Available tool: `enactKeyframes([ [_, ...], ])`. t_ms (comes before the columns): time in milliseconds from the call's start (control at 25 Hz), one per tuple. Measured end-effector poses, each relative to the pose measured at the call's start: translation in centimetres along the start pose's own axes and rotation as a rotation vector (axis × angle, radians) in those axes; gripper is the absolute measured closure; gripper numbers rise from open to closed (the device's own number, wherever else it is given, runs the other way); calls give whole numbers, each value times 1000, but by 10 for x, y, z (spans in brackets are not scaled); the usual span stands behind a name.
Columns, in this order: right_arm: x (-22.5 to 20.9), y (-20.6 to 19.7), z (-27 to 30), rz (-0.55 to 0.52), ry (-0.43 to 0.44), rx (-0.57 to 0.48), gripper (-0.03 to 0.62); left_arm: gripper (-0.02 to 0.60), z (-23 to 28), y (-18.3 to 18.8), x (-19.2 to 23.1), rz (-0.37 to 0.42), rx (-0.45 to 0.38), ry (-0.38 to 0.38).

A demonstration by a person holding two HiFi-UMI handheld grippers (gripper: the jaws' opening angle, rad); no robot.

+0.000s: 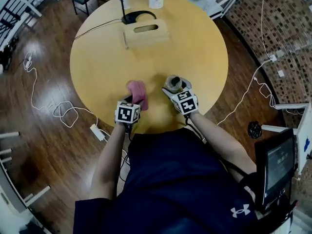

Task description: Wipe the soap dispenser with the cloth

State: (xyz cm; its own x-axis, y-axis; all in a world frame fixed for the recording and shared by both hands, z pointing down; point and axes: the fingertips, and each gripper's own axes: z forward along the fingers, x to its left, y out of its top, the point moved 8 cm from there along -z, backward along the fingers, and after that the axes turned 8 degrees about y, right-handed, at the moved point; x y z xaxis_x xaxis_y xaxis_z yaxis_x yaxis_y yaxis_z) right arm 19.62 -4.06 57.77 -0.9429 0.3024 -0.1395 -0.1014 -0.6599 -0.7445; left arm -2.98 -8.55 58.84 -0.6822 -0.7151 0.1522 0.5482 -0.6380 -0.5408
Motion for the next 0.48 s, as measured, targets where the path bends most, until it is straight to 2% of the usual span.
enactKeyframes([
  [40, -4, -2, 2, 14, 13, 20, 222, 275, -1, 0, 3, -16, -7, 4],
  [80, -8, -3, 2, 40, 16, 37, 169, 179, -3, 1, 6, -28, -15, 8],
  [120, -10, -5, -1, 75, 10, 47, 139, 152, -8, 2, 10, -38, -27, 11],
  [200, -8, -12, -14, 153, -8, 45, 138, 152, -23, -2, 20, -73, -66, 7],
  [280, -2, -23, -34, 222, -21, 31, 138, 152, -43, -14, 30, -139, -114, -4],
  [400, 12, -47, -69, 334, -28, 0, 145, 154, -70, -51, 37, -244, -176, -3],
  [480, 20, -65, -93, 401, -34, -19, 210, 174, -86, -79, 30, -284, -201, -9],
])
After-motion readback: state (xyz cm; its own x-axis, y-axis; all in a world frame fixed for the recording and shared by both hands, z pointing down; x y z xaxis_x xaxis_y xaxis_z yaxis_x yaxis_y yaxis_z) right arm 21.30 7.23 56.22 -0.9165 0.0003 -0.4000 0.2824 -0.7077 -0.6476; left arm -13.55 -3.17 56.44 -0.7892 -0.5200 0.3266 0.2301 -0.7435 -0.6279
